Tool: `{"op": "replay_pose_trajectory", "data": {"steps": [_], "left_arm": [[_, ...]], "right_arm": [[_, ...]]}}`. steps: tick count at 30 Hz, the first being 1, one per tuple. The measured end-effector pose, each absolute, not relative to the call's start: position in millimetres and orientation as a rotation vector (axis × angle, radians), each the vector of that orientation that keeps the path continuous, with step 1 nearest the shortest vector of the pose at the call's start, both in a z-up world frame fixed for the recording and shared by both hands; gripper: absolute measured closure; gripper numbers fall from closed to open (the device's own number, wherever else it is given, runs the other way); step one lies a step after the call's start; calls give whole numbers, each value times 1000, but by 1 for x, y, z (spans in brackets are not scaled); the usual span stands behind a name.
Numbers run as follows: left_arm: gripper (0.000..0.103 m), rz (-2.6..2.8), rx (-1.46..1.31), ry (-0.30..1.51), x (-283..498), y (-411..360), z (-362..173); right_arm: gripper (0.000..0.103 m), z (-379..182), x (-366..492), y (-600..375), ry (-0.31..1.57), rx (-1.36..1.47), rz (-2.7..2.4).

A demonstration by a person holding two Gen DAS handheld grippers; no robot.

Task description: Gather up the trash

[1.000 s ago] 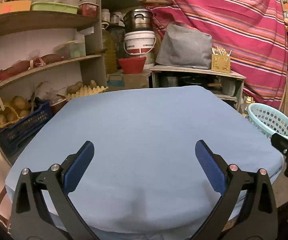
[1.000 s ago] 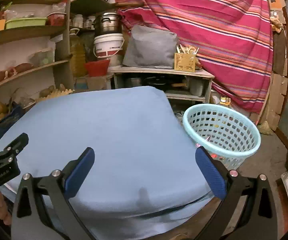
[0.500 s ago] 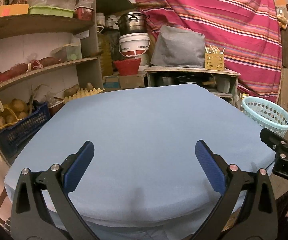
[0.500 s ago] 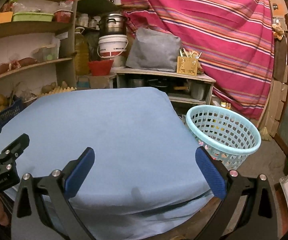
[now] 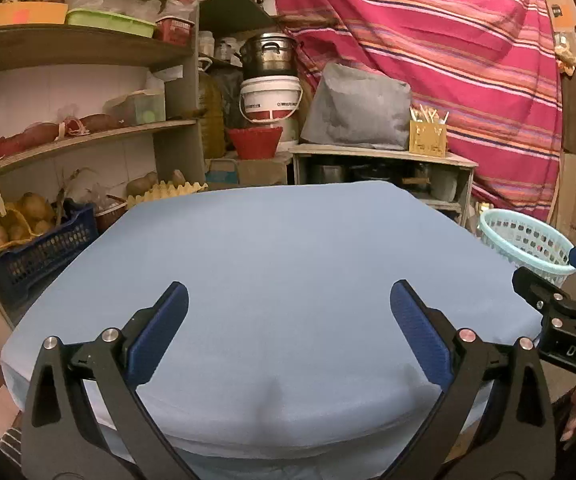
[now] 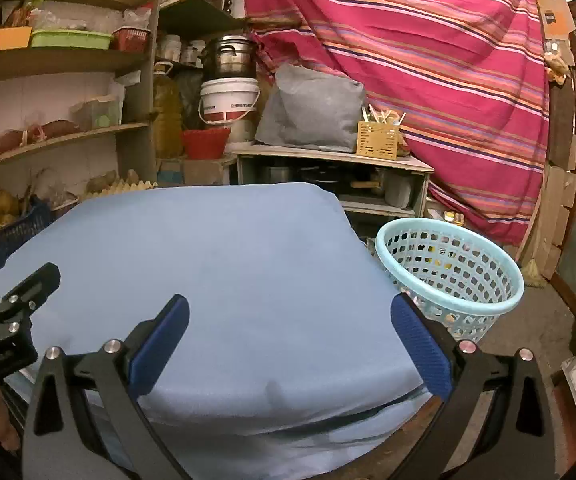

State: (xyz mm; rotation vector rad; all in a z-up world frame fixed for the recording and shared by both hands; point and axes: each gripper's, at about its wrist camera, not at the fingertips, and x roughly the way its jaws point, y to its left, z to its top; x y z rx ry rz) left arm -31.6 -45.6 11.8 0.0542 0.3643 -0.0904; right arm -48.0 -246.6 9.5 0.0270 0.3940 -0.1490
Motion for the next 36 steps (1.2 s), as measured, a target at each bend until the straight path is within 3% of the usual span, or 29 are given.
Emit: {"op": "replay_pose_trajectory", "data": {"steps": [36], "left_arm": [[5,-91,30,347,-35,-43,14]], "right_arm": [[5,12,-48,-244,387,17,-145]]}}
